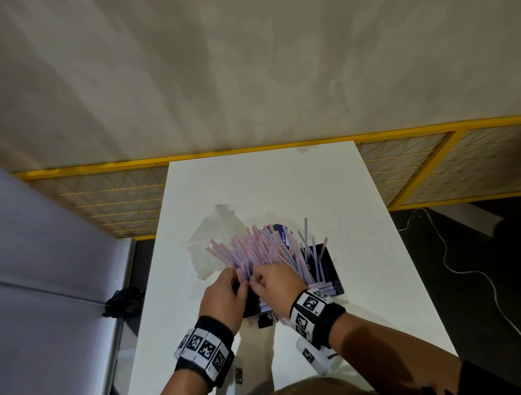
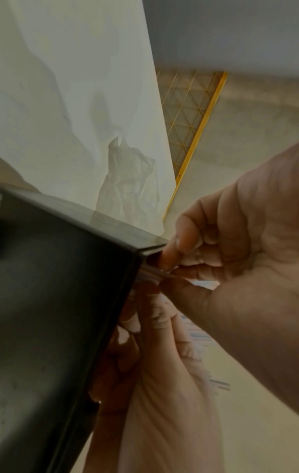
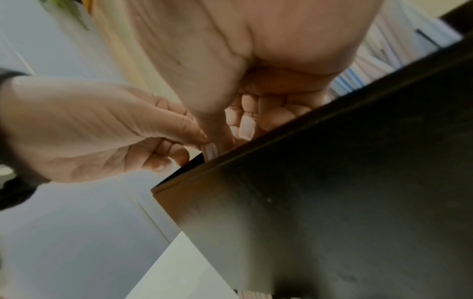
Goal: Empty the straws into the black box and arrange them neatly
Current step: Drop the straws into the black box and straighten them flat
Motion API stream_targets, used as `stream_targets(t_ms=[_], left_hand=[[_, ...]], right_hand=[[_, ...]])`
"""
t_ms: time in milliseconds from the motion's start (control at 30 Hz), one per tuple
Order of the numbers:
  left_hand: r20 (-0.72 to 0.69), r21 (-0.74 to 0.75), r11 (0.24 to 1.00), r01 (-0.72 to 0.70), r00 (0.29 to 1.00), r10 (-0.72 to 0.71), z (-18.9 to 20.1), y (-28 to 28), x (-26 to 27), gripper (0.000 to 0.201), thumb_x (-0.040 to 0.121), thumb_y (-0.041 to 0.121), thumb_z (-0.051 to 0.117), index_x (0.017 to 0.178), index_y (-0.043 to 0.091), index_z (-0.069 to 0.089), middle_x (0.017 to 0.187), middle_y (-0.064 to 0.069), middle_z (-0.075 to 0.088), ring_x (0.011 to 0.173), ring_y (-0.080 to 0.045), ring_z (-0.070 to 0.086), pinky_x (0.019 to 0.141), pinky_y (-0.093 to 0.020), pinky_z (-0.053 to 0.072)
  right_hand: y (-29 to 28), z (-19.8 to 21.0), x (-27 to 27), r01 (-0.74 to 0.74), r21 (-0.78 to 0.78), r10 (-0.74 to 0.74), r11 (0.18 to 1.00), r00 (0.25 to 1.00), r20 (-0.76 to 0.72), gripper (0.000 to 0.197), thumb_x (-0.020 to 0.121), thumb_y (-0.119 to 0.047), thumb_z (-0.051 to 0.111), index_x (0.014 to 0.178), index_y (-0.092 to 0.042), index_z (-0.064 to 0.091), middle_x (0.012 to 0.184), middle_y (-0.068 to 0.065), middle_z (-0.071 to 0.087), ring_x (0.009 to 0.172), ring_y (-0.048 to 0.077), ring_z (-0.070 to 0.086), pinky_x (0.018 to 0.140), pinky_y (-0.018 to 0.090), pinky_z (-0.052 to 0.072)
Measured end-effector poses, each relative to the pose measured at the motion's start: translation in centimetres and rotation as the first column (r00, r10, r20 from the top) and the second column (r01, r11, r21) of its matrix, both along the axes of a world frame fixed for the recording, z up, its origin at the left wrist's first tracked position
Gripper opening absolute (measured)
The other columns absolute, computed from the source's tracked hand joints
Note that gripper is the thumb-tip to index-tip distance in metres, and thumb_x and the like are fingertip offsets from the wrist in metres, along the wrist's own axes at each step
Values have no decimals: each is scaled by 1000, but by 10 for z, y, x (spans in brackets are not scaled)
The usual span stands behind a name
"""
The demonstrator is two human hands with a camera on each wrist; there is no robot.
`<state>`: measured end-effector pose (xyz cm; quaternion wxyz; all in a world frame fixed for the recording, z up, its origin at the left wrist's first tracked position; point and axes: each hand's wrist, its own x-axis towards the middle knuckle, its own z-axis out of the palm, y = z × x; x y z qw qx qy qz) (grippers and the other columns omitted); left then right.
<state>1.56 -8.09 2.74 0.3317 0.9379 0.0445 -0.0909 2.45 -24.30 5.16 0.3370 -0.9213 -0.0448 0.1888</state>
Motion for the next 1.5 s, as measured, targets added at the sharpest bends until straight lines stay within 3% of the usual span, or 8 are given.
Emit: stream_targets(t_ms=[267,433,567,833,967,1267,1400,1500], left_hand=[[-17,-148,989,26,999,-29,2,-4,3,26,87,33,71,80,44,49,74,25,65,64,1,59,55,-9,42],[-33,-182,982,-48,999,43,1,-4,5,27,85,32,78,88,39,52,74,12,71,69,4,63,56,-8,43],[-1,-132,991,-16,1000,16,2,-5,6,23,85,30,78,78,33,56,69,12,68,71,7,60,58,-5,42],[-8,-254,964,77,997,-82,1,-5,3,9,87,29,77,84,32,69,76,10,71,74,-9,68,68,-24,56],[16,-238,961,141,990,-141,2,-4,5,11,86,31,77,80,37,70,77,12,68,74,-5,64,64,-14,49],[40,-232,957,173,985,-168,-4,-4,6,20,90,31,74,78,44,64,79,18,66,70,-5,60,66,-25,53],[55,-226,964,141,990,-132,-9,-7,6,21,91,29,72,73,33,62,72,12,63,68,-10,60,68,-39,56],[58,-219,964,151,988,-142,-11,-7,8,21,91,30,71,73,28,62,70,9,63,67,-10,61,68,-37,56]], right_hand=[[-7,-4,-3,78,143,-80,987,997,9,15,100,-26,59,107,-19,69,89,2,74,86,21,68,80,38,57],[-14,-4,-7,102,242,-114,965,993,36,9,100,-28,60,102,-21,66,81,-1,72,71,15,64,71,37,57],[-15,-6,-8,97,283,-112,954,993,36,14,101,-28,59,109,-20,67,89,-2,74,78,14,67,76,36,58],[-17,-7,-10,135,297,-151,945,988,32,13,104,-23,51,106,-16,62,92,3,70,85,22,66,80,45,56],[-23,-8,-11,111,344,-130,933,991,35,10,102,-21,55,99,-17,64,87,-2,69,79,16,64,77,46,56],[-35,-4,-20,32,441,-37,897,999,4,27,98,-35,55,120,-36,69,103,-13,74,94,2,69,85,29,60],[-45,-7,-31,-62,258,44,964,996,74,42,98,-40,52,139,-33,57,118,-8,71,104,5,66,94,34,56],[-52,-10,-41,-241,36,233,970,960,157,52,99,-47,47,150,-37,39,129,-5,65,114,13,61,96,35,53]])
